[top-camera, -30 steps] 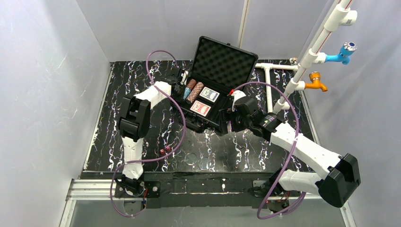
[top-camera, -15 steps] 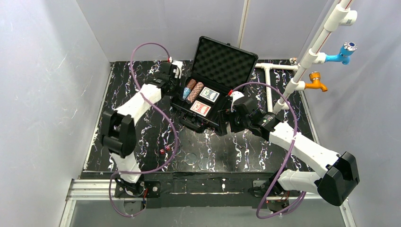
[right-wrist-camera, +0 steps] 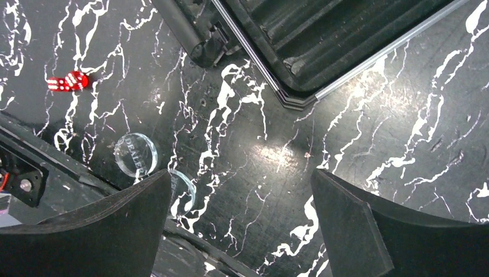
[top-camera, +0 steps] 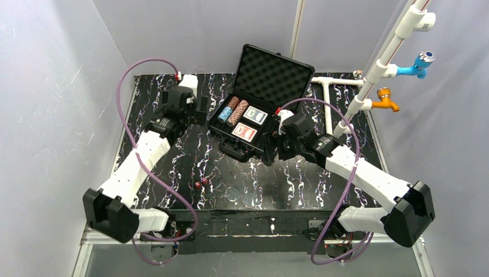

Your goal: Pack up texas hold em set

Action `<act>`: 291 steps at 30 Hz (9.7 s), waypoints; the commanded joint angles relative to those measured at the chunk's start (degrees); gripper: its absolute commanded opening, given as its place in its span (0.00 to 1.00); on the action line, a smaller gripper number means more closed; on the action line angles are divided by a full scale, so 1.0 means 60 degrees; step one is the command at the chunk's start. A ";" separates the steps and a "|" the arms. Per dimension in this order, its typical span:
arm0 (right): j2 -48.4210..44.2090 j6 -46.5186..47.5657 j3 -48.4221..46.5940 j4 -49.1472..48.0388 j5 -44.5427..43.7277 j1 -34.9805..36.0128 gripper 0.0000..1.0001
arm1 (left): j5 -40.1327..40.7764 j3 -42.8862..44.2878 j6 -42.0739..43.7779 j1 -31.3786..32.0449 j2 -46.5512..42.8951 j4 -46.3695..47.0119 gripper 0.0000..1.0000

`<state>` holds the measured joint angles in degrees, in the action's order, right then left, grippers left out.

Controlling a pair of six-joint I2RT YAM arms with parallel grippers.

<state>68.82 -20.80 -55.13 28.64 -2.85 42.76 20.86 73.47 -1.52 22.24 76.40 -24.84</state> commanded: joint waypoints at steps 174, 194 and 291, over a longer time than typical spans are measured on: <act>0.8817 0.2604 -1.1803 0.2504 -0.2313 0.0064 0.29 | 0.2731 -0.3516 0.1357 0.0051 -0.4435 0.2250 0.98; 1.0679 0.2017 -1.3017 0.3537 -0.1447 -0.1359 0.31 | 0.2717 -0.3515 0.1396 0.0058 -0.4399 0.2251 0.98; 0.5974 0.0821 -0.8641 0.2145 -0.1928 0.0146 1.00 | 0.2366 -0.3456 0.1384 0.0108 -0.4339 0.2119 0.99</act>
<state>112.07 -12.49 -111.28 45.04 -15.22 40.86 34.89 51.07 7.03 22.50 50.59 -11.62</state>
